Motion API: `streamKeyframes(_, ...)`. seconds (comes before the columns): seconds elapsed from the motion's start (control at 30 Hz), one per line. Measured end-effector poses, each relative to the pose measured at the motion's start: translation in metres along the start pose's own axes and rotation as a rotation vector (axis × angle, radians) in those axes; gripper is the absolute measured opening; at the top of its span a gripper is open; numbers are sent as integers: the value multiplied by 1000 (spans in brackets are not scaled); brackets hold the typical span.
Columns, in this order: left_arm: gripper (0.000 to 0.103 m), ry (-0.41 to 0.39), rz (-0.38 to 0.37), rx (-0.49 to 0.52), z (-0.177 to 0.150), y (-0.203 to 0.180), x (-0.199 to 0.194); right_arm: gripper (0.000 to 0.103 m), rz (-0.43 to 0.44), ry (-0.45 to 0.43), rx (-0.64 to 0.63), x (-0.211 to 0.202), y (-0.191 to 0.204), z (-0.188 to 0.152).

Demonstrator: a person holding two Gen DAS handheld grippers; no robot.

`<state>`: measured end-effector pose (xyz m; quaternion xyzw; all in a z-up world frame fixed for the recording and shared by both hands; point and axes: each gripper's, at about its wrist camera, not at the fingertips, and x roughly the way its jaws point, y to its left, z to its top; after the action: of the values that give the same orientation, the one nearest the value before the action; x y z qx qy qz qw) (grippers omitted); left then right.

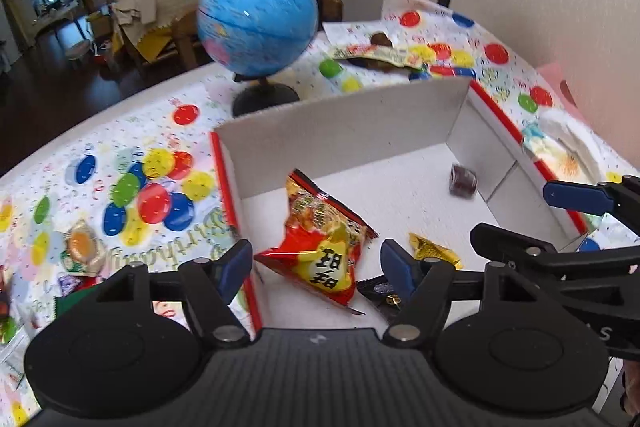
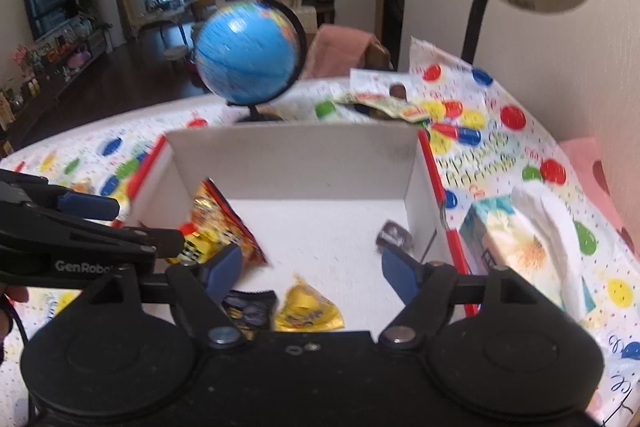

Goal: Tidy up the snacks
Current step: 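Open both tools to drop the snacks into the box, then move both tools back to the table and grasp the blue wrapper with left tool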

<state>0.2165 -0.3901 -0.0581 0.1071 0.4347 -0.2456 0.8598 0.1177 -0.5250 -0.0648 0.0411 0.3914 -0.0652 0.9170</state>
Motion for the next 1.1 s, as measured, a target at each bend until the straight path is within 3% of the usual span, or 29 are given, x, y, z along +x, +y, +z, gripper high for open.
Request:
streamKeyframes(0.3, 80, -95, 40, -64, -6, 24, -56, 88, 56, -89, -26, -41, 28, 11)
streamKeyframes(0.67, 81, -190, 97, -148, -32, 67, -121, 100, 150, -161, -86, -76, 77, 19)
streamKeyframes(1.1, 81, -231, 203, -281, -85, 144, -177, 103, 260, -183, -181, -86, 163, 19)
